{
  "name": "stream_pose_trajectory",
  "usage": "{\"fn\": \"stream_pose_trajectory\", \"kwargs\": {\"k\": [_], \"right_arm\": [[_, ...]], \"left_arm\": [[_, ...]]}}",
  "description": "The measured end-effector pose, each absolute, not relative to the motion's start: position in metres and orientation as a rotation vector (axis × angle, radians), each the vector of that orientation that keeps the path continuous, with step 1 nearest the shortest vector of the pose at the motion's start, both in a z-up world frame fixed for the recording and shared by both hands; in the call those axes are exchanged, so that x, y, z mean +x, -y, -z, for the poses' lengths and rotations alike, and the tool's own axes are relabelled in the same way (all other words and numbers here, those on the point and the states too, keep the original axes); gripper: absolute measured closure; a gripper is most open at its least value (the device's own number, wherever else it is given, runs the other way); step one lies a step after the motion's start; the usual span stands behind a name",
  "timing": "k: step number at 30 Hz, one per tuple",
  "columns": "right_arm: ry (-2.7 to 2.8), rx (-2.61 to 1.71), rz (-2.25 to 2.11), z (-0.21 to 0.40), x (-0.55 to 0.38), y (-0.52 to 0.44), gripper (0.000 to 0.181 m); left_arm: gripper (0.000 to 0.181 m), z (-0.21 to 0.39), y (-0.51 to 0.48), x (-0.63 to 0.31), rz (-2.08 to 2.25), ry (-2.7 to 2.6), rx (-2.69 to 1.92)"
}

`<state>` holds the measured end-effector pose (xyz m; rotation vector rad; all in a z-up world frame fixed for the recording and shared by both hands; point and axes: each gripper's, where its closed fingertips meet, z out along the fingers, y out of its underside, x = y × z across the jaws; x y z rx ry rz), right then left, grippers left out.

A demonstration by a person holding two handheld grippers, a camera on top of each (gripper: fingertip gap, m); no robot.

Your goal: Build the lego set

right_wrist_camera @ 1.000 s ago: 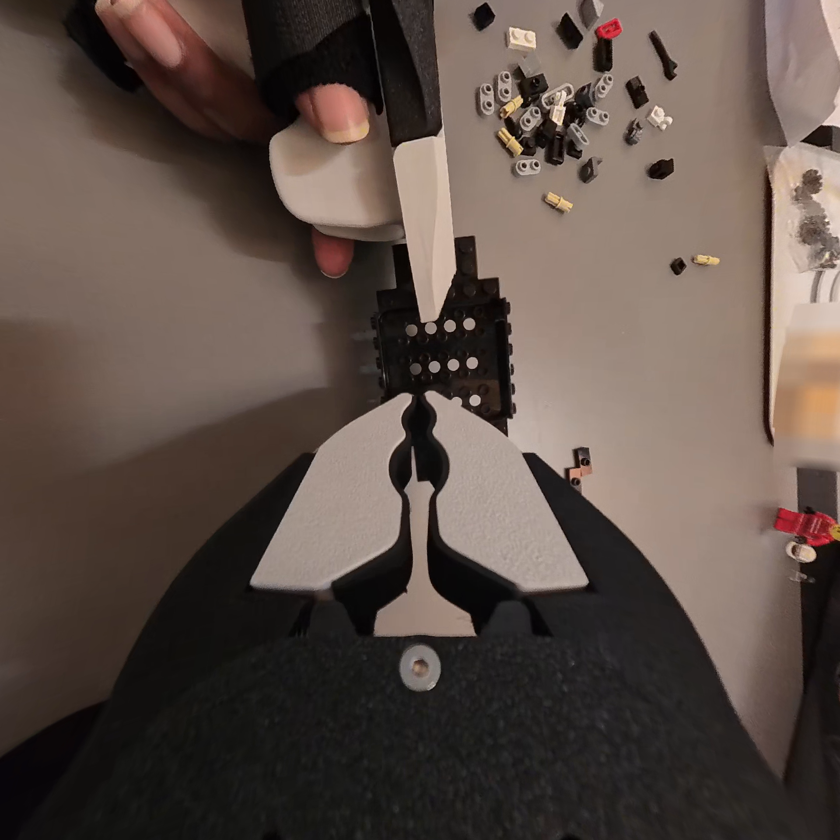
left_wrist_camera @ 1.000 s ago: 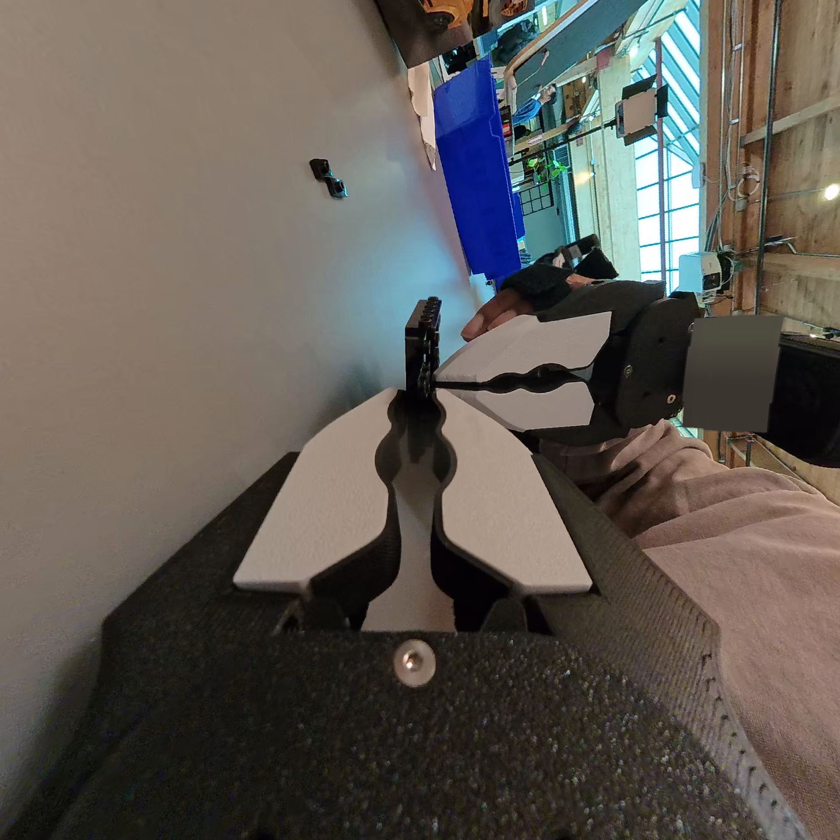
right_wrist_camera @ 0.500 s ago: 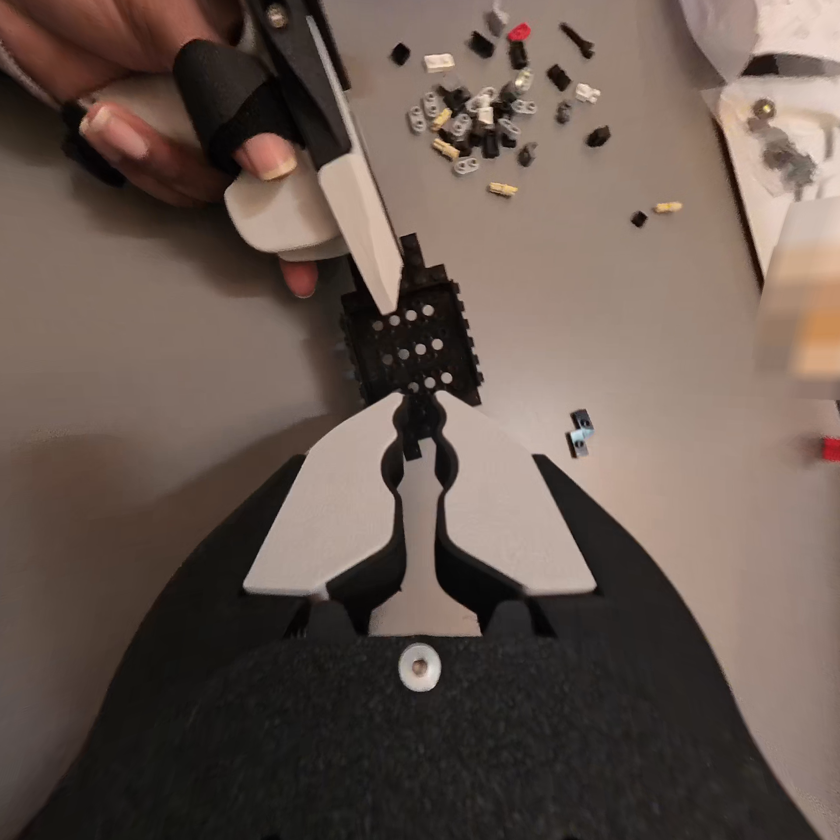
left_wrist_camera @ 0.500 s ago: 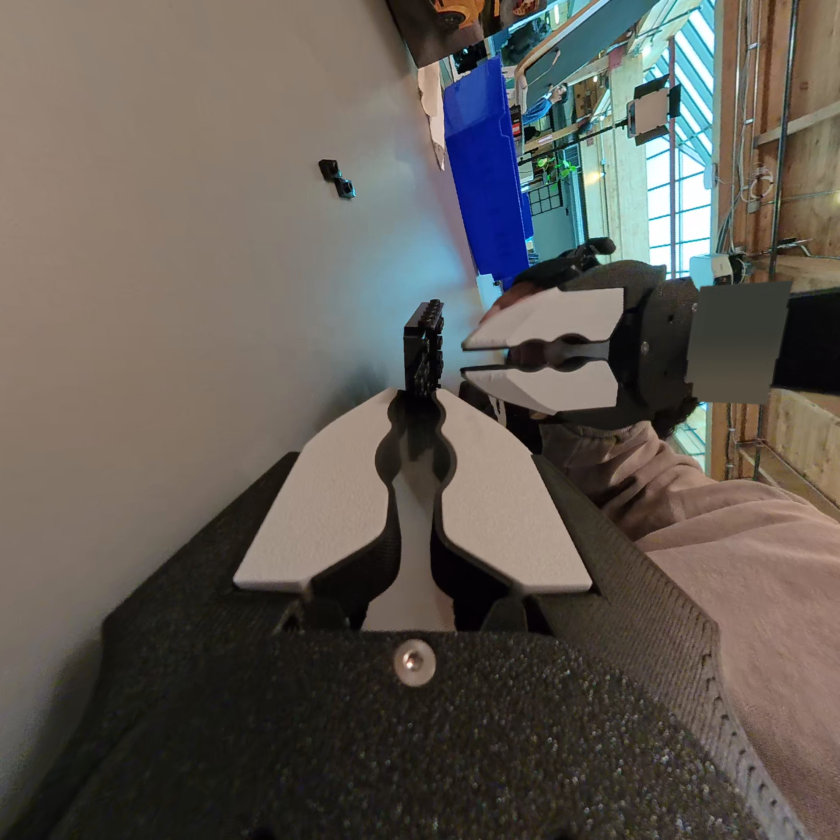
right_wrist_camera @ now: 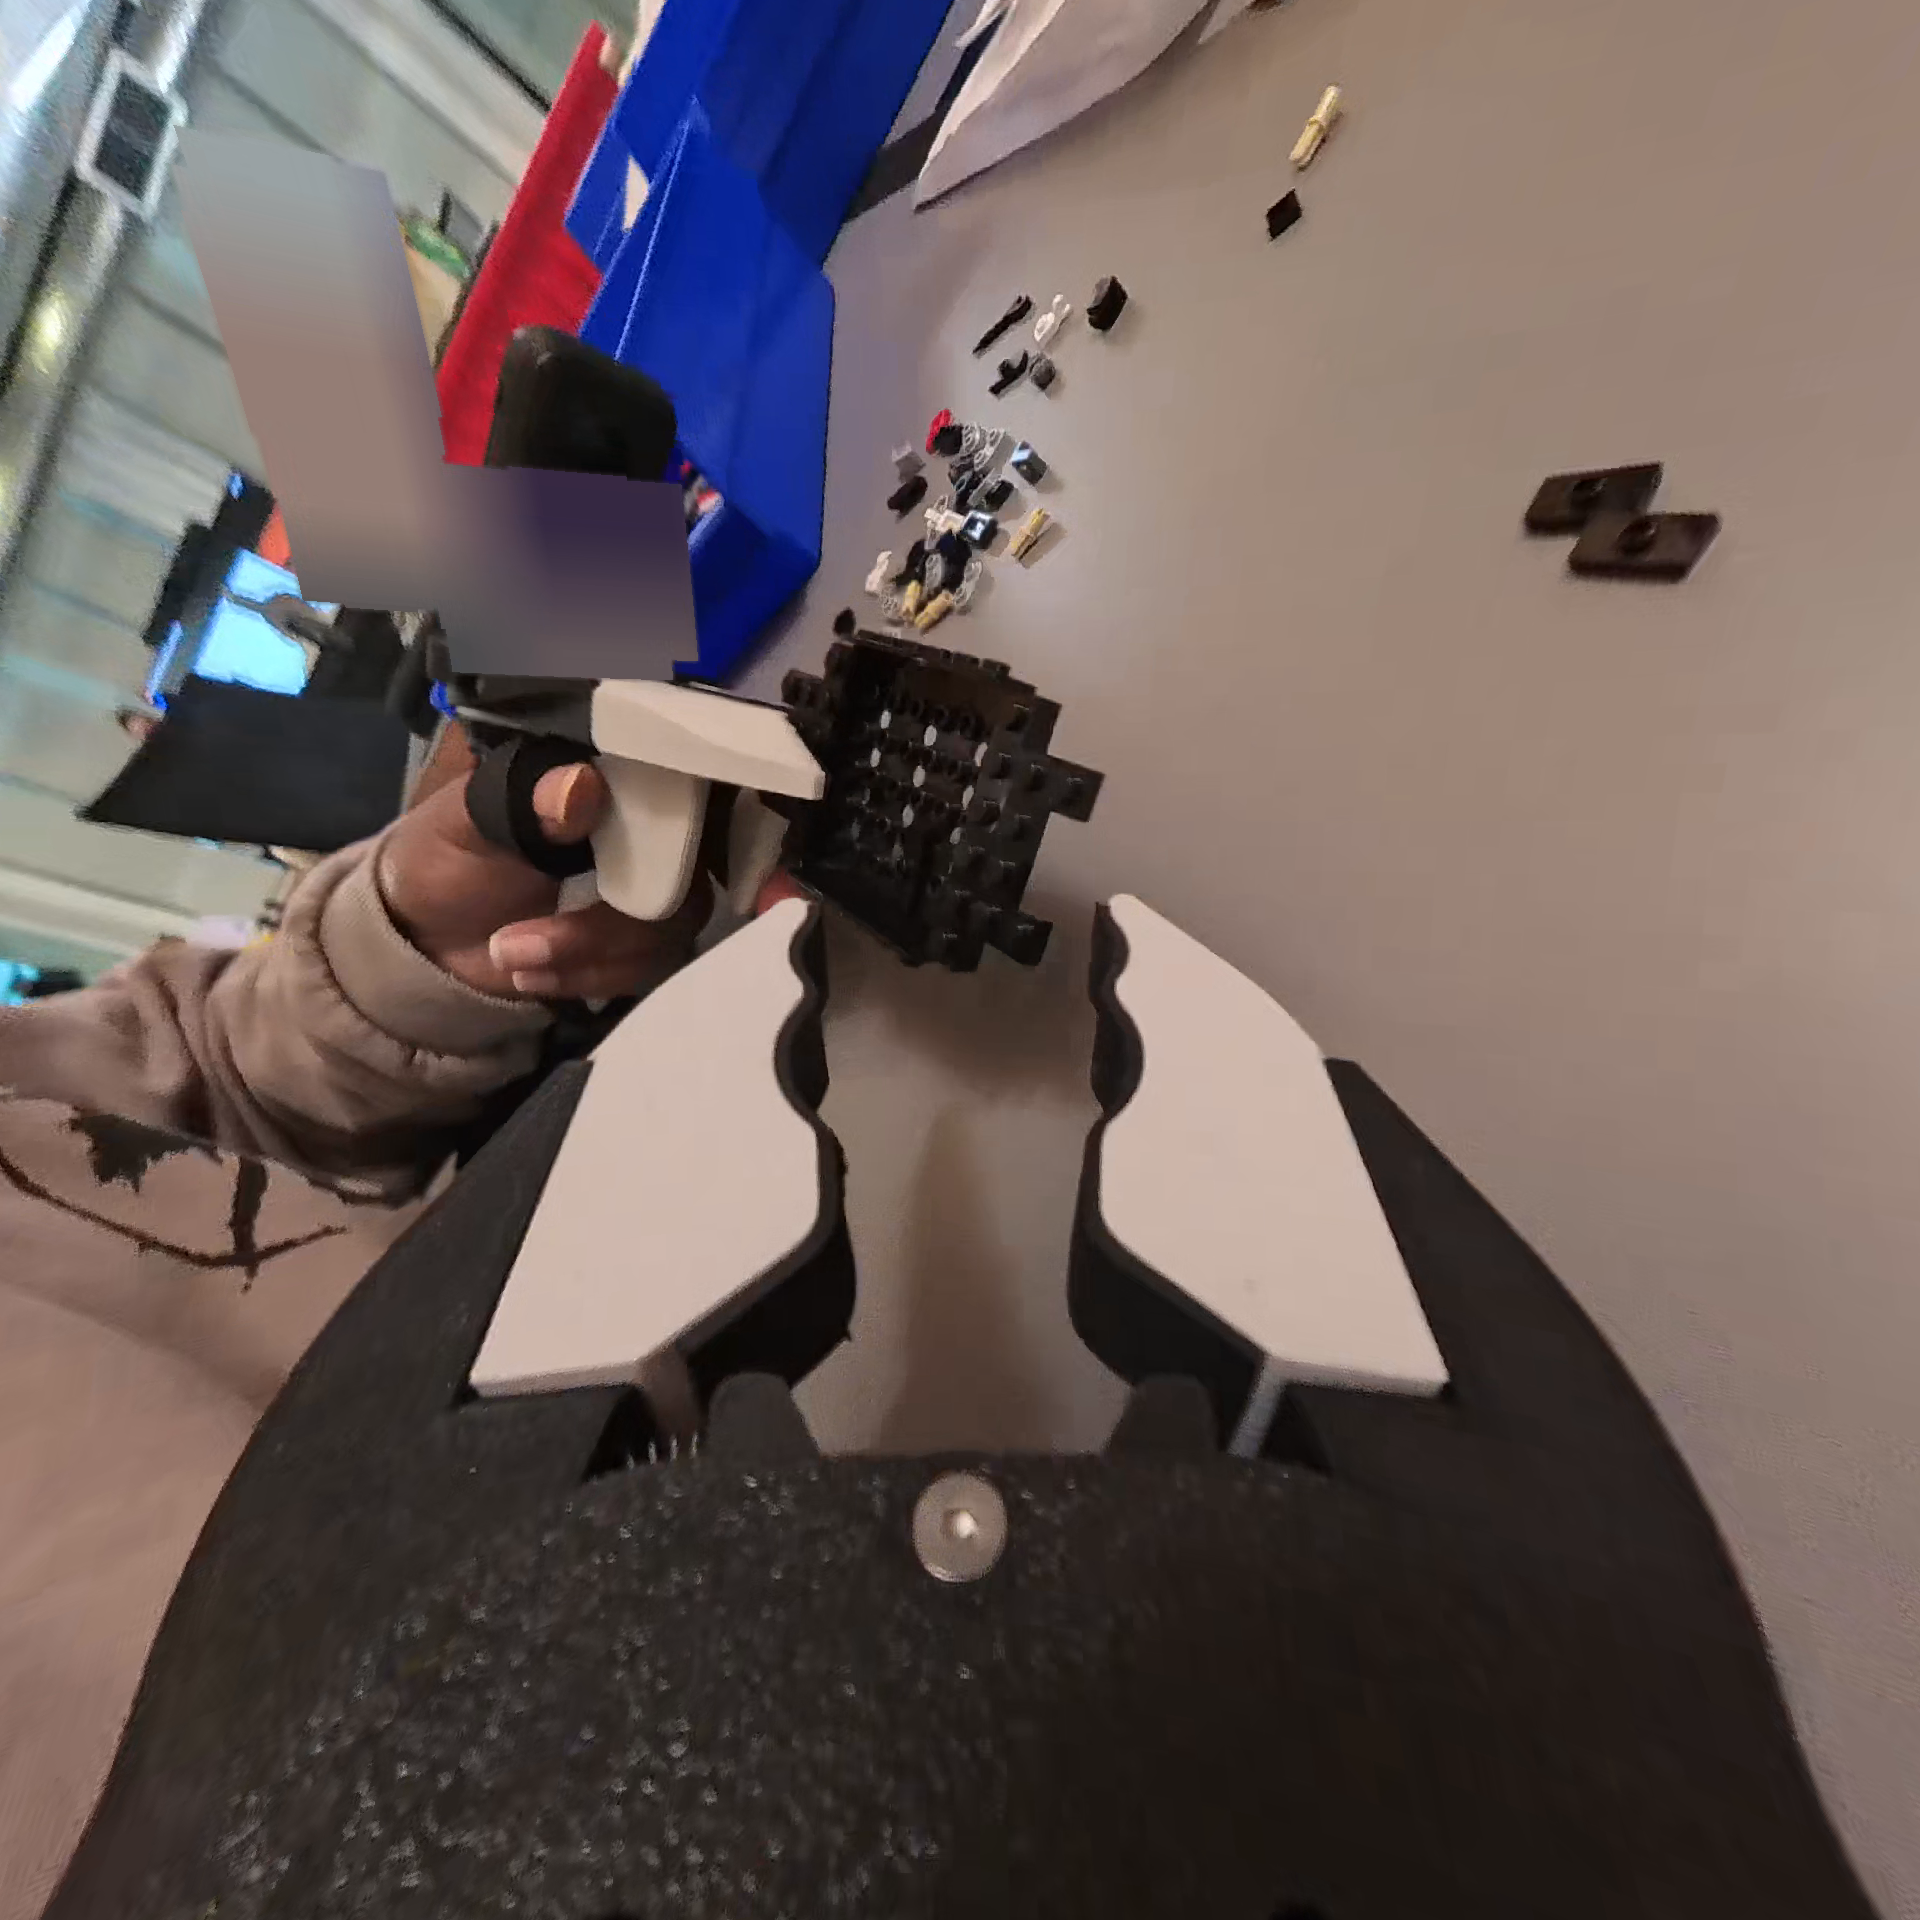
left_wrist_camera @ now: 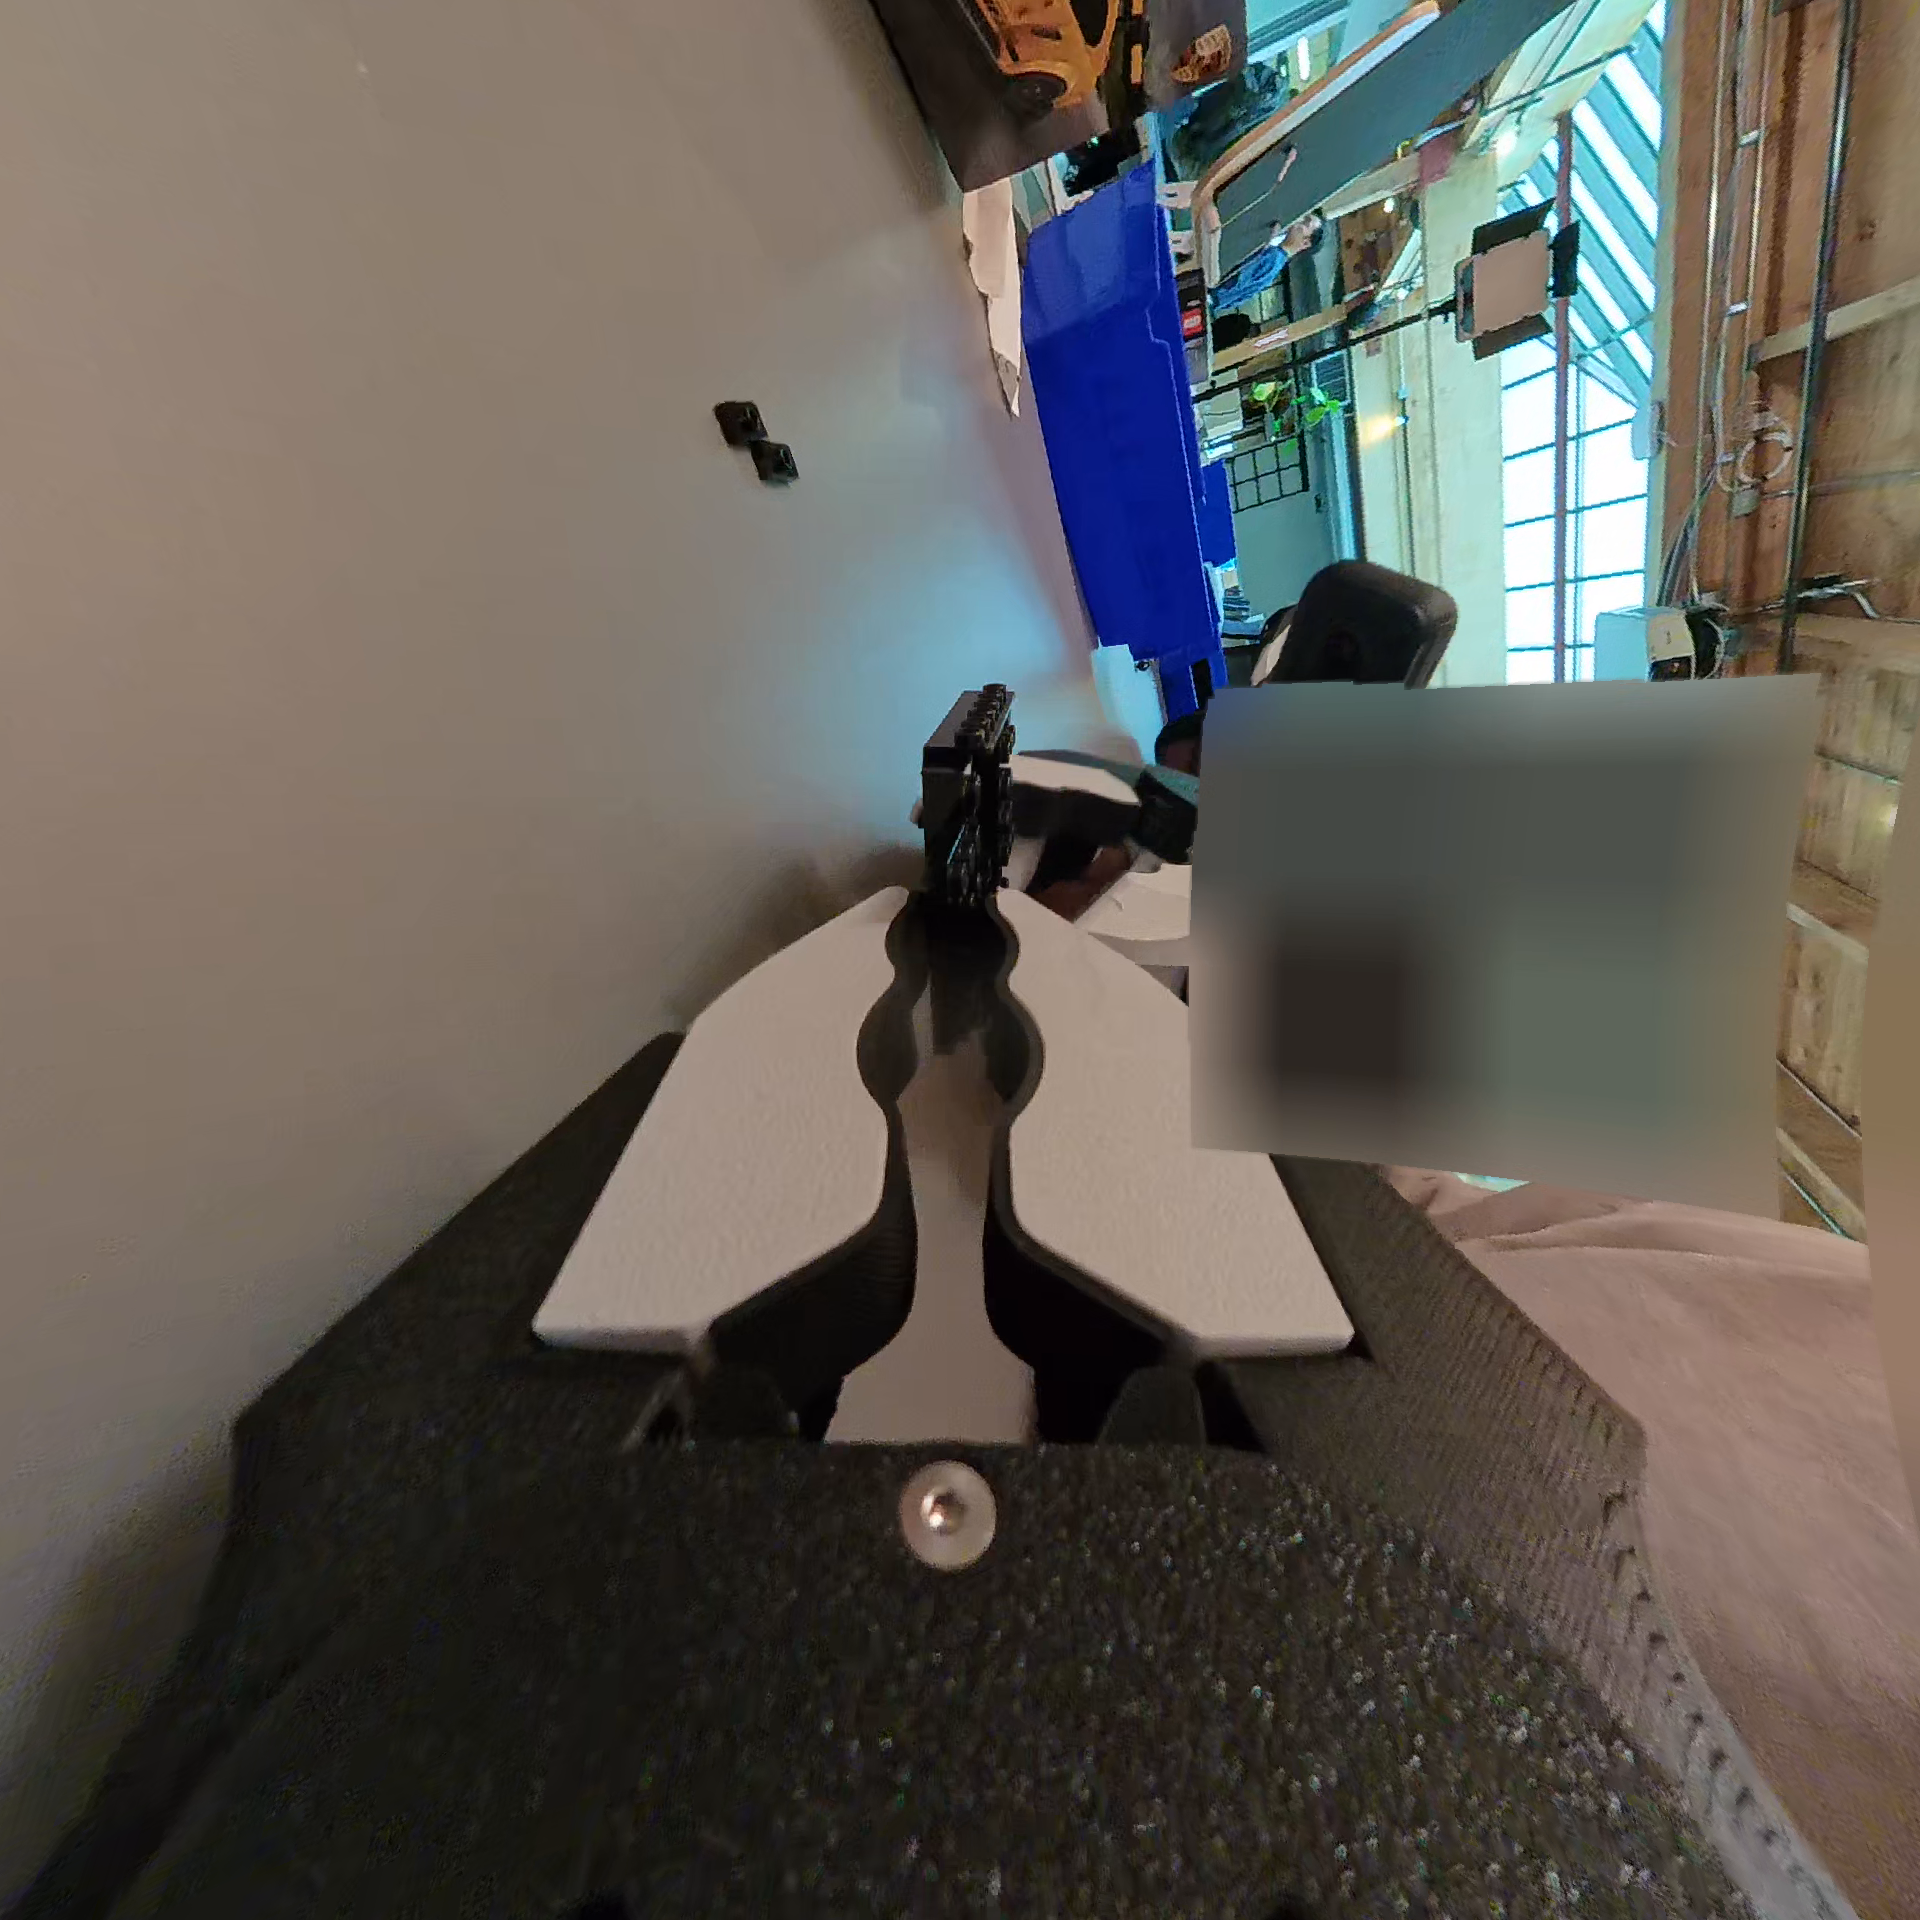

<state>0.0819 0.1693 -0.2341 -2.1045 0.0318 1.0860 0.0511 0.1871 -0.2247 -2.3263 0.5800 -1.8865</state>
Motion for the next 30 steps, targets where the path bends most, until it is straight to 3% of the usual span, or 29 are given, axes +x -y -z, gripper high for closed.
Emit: {"fn": "stream_pose_trajectory", "kwargs": {"k": [11, 30], "right_arm": [[-0.109, -2.030, -1.119, 0.232, 0.069, -0.176, 0.153], [-0.133, -1.840, -1.170, 0.205, 0.073, -0.167, 0.161]], "left_arm": [[0.172, 0.217, -0.180, 0.045, 1.785, -0.608, -2.329], [0.171, 0.189, -0.171, 0.050, 1.830, -0.641, -2.096]]}}
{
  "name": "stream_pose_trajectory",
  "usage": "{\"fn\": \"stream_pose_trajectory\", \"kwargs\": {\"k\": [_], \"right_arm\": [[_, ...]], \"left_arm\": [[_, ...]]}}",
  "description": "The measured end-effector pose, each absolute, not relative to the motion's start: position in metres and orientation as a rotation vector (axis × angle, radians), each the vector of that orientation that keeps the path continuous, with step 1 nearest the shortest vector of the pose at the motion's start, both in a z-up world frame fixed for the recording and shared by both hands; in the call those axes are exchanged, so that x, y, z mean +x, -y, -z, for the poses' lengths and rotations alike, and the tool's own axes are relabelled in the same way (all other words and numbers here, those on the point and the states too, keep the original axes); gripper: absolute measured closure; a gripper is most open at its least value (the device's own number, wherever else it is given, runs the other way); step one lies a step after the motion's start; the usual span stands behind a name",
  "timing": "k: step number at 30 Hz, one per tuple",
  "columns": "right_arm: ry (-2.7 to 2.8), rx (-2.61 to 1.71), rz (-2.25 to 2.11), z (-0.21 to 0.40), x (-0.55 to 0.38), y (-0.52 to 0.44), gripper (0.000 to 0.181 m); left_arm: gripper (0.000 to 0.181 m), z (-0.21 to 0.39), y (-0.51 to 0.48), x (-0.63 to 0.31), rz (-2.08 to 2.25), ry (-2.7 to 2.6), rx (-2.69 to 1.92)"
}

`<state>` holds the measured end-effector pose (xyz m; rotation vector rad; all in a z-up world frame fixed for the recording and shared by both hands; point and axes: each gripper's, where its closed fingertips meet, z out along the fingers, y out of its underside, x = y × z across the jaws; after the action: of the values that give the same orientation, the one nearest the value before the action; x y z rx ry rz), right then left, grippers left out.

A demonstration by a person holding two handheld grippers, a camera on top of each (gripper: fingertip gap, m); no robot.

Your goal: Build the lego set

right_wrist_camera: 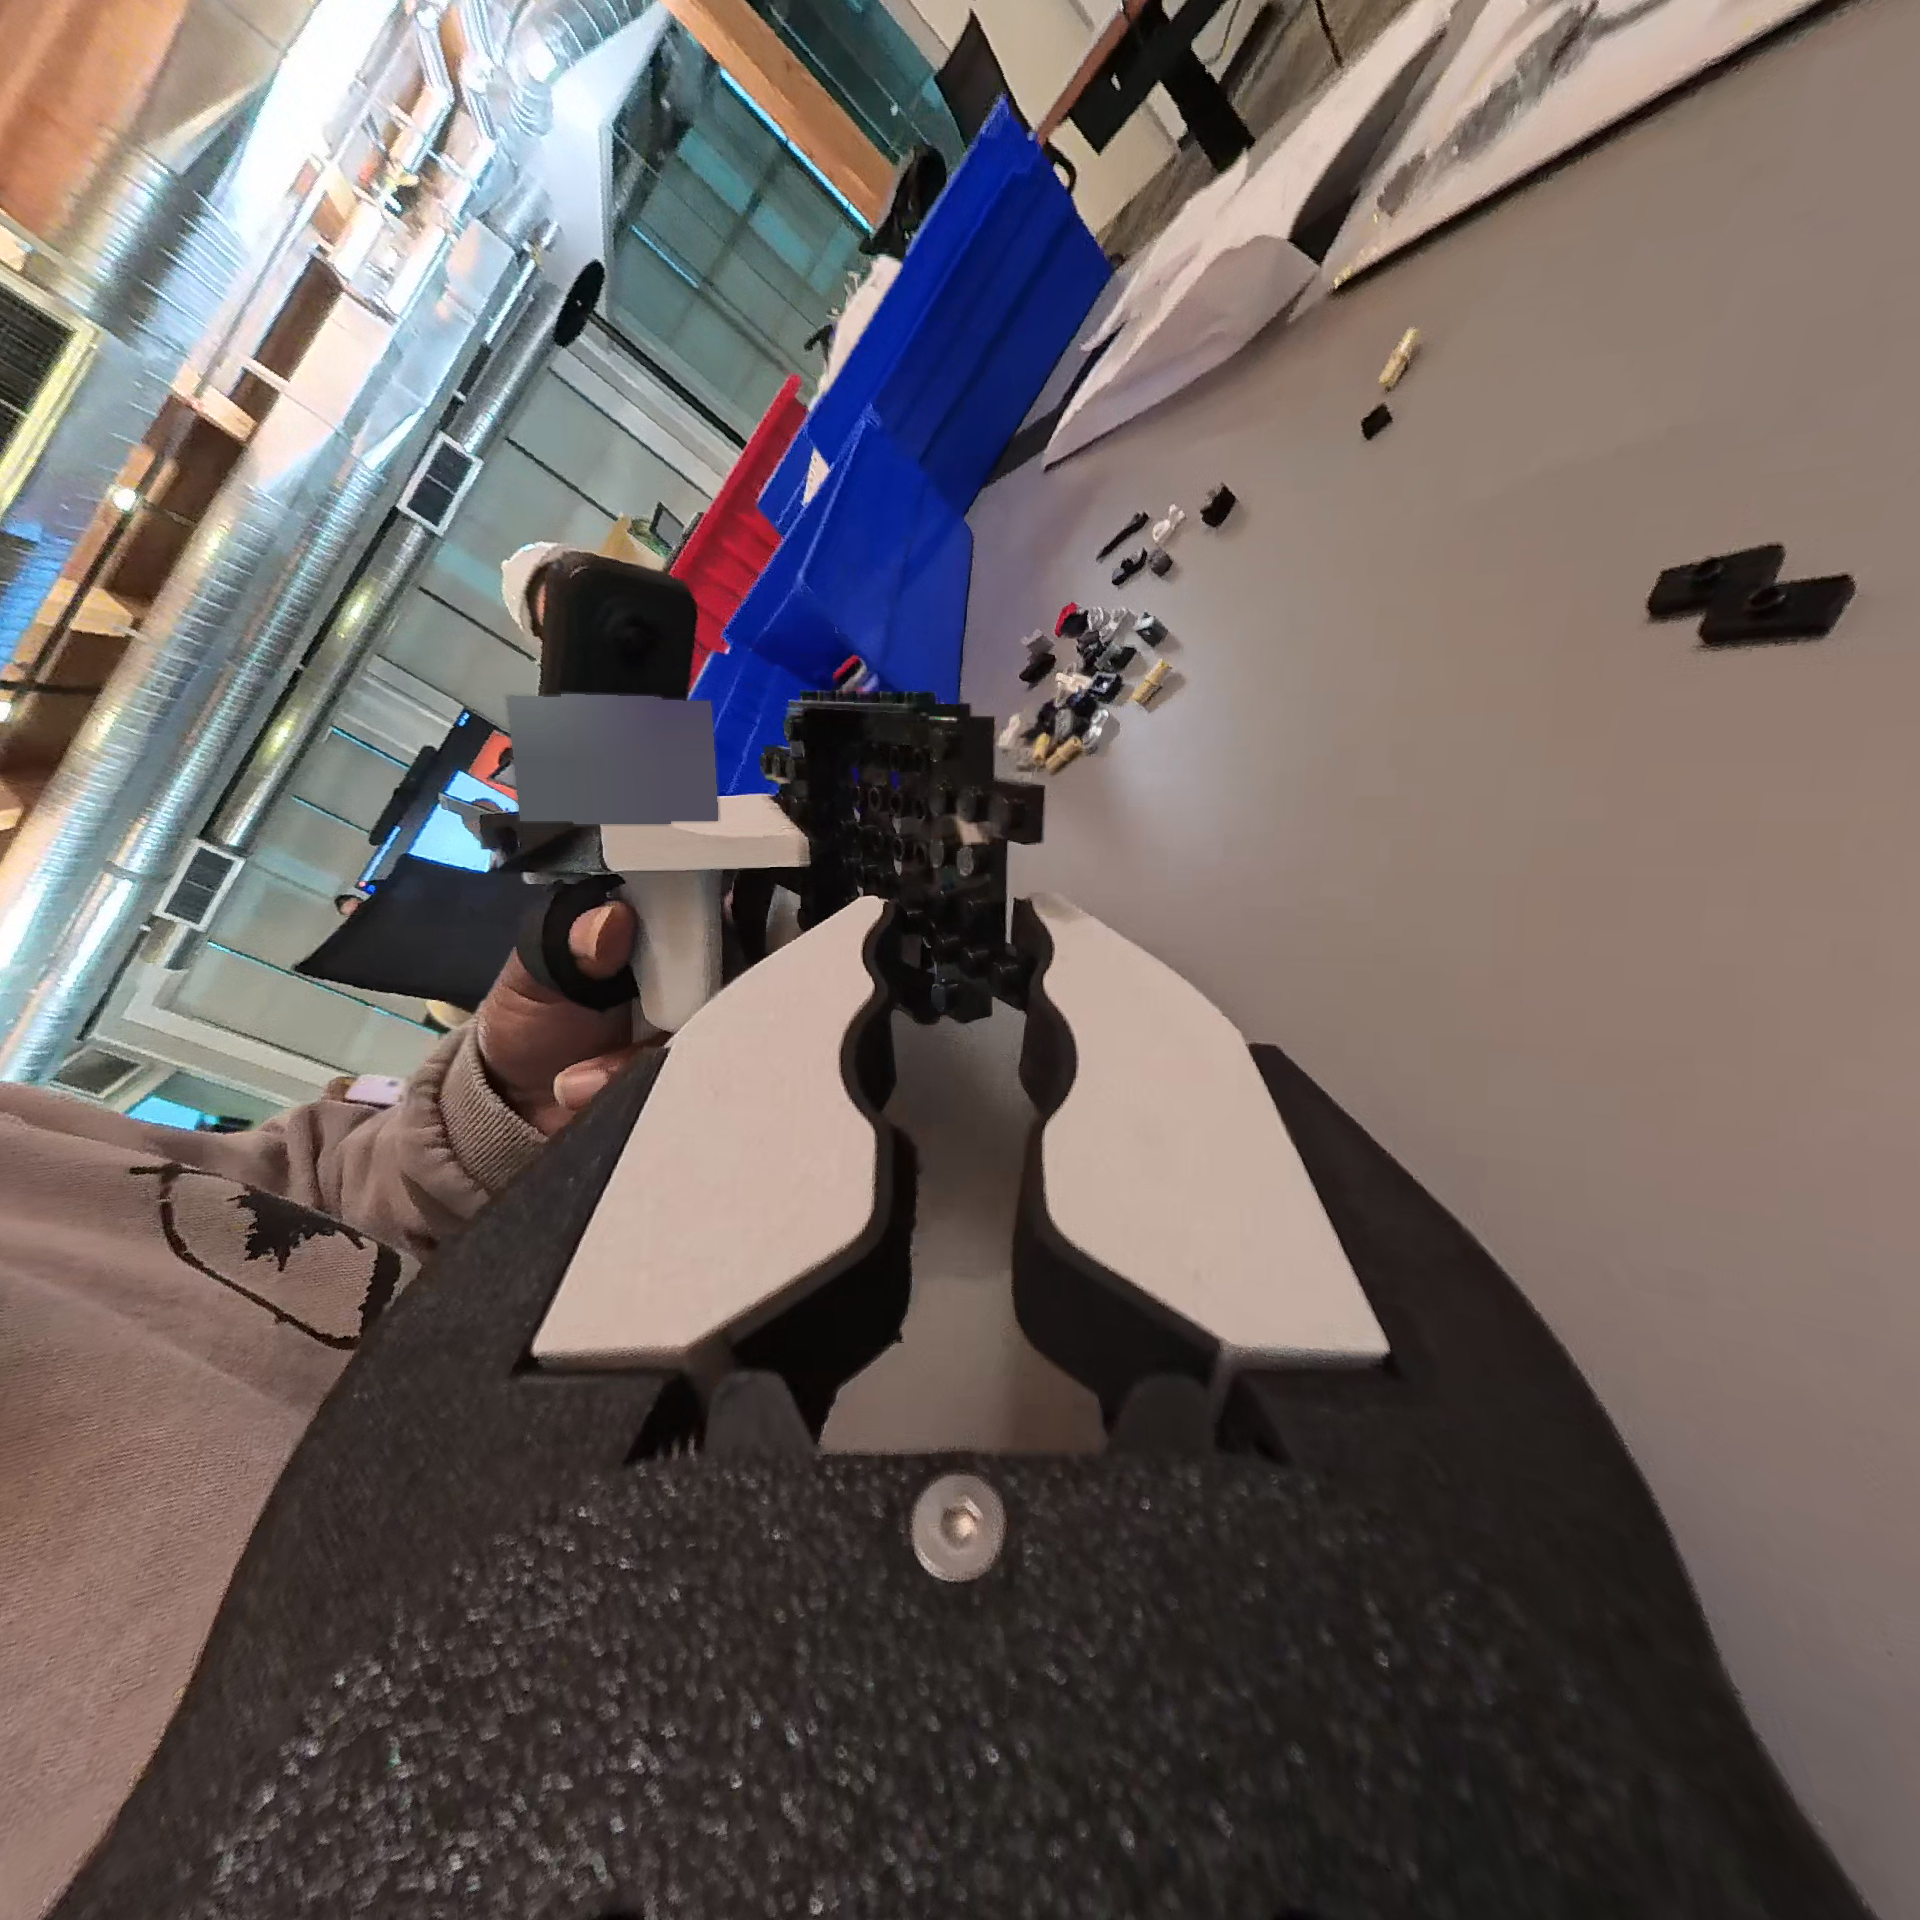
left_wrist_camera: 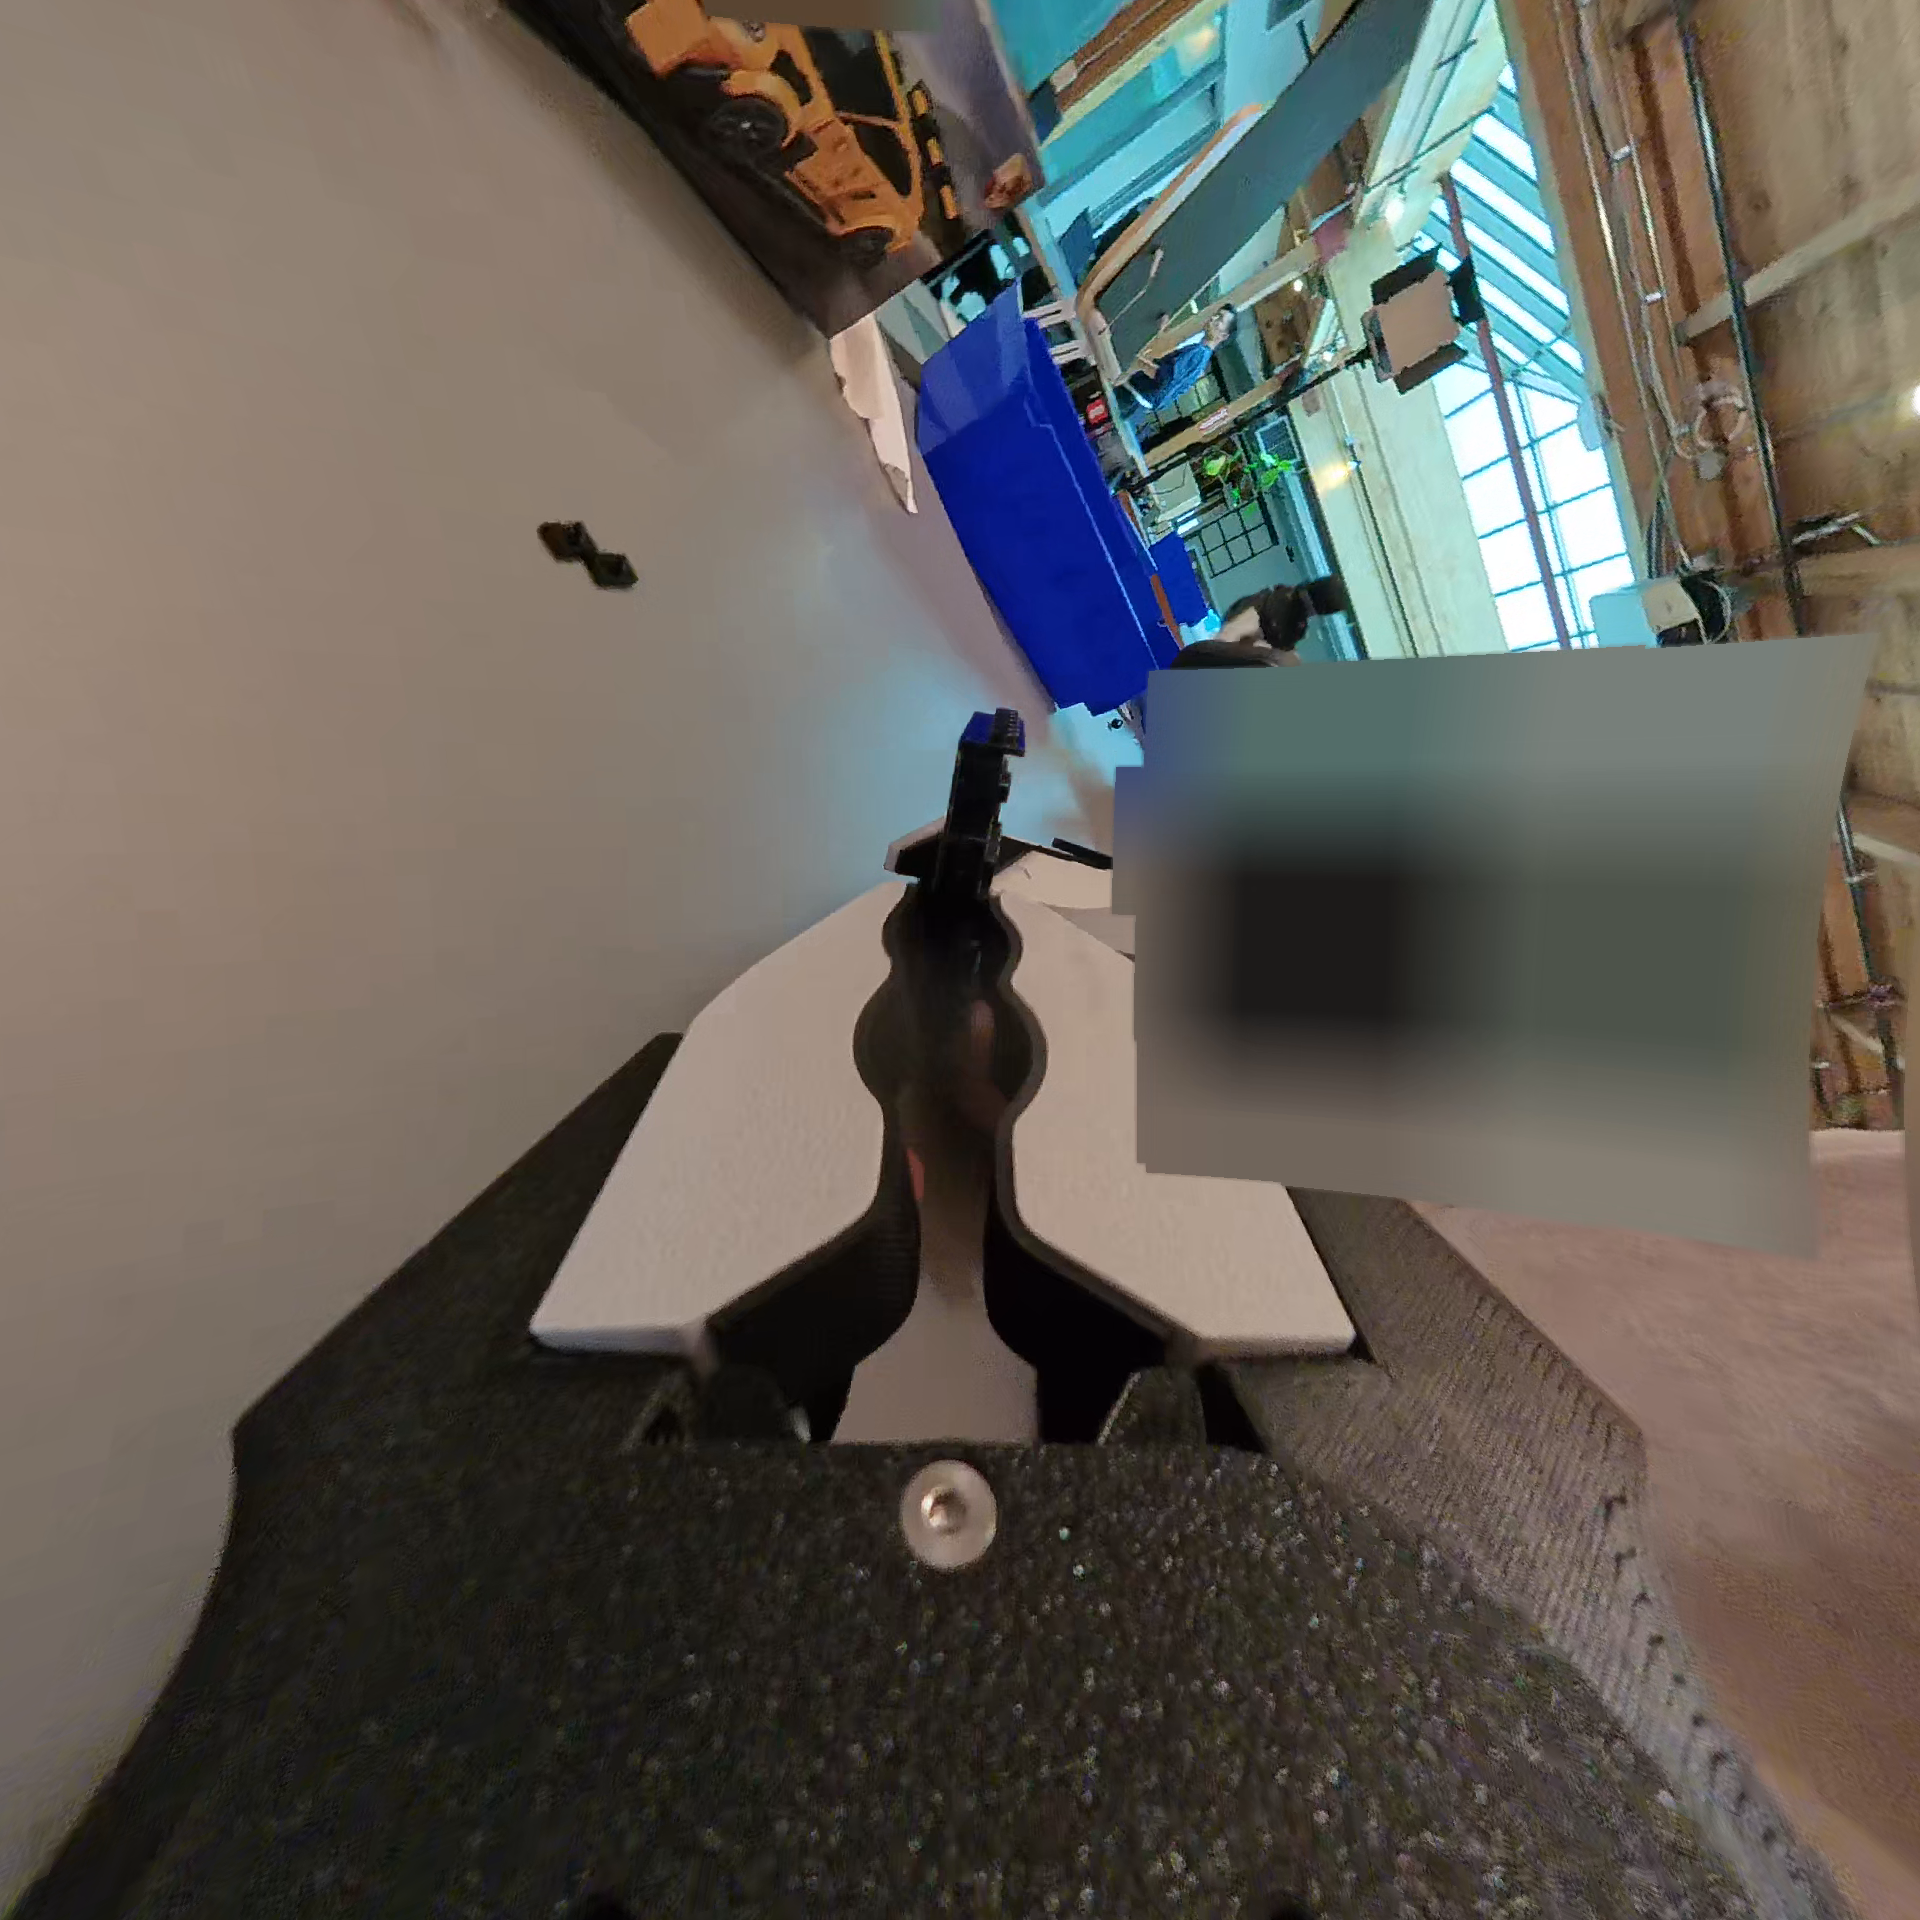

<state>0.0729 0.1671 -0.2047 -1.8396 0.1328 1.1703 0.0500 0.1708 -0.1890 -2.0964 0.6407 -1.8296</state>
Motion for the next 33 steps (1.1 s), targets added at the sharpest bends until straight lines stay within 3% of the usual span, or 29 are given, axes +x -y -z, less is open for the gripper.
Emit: {"fn": "stream_pose_trajectory", "kwargs": {"k": [9, 33], "right_arm": [[-0.033, -1.758, -0.982, 0.190, 0.073, -0.163, 0.164], [0.046, -1.738, -1.079, 0.179, 0.079, -0.147, 0.167]], "left_arm": [[0.171, 0.174, -0.169, 0.051, 1.781, -0.777, -1.914], [0.172, 0.176, -0.146, 0.054, 1.761, -1.061, -1.756]]}}
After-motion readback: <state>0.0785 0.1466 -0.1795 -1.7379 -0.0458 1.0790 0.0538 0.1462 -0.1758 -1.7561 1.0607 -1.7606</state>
